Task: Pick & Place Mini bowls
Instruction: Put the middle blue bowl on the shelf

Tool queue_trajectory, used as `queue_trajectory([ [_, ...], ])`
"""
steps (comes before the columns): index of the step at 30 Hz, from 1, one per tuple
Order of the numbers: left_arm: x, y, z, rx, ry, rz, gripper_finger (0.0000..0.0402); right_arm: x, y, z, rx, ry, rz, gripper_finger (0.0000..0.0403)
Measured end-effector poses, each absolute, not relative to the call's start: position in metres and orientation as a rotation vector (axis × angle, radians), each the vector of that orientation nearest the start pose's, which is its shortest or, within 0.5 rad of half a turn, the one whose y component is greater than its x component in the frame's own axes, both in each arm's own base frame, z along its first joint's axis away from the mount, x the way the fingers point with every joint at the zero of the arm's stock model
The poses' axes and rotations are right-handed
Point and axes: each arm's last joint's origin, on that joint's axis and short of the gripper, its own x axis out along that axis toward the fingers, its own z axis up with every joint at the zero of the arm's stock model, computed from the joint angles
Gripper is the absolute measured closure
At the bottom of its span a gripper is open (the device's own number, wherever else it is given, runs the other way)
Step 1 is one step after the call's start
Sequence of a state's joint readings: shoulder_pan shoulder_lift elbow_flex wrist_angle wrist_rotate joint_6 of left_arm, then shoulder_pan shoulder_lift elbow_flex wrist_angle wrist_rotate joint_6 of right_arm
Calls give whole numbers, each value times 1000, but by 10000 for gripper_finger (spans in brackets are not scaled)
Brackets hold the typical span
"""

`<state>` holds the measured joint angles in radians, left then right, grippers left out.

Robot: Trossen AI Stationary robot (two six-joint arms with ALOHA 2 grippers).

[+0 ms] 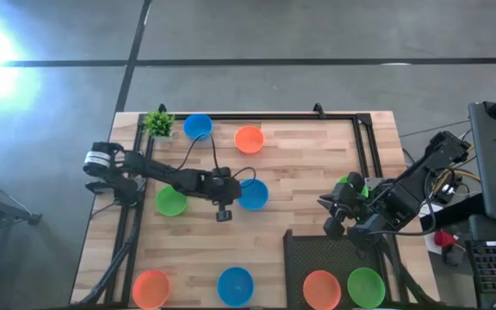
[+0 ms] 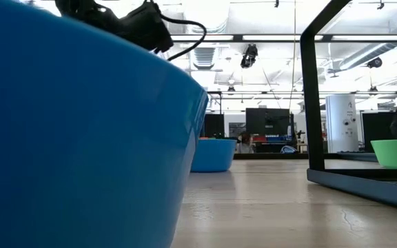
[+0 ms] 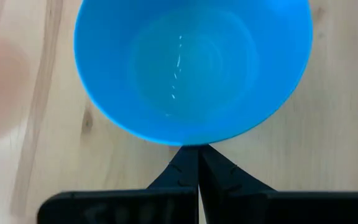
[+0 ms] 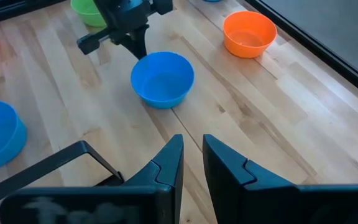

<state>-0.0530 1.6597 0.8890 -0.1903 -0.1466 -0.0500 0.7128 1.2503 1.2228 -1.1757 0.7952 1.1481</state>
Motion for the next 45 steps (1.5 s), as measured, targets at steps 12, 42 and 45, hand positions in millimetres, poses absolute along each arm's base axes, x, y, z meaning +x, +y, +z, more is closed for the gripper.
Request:
queue_trajectory([
  [12,356,-14,159,130,938,59,402,176,125,325,255,677,-522,346],
  [42,349,-29,236,225,804,29,402,179,122,325,355,653,-569,346],
  [45,338,-33,255,240,767,32,402,183,117,324,402,672,-591,346],
])
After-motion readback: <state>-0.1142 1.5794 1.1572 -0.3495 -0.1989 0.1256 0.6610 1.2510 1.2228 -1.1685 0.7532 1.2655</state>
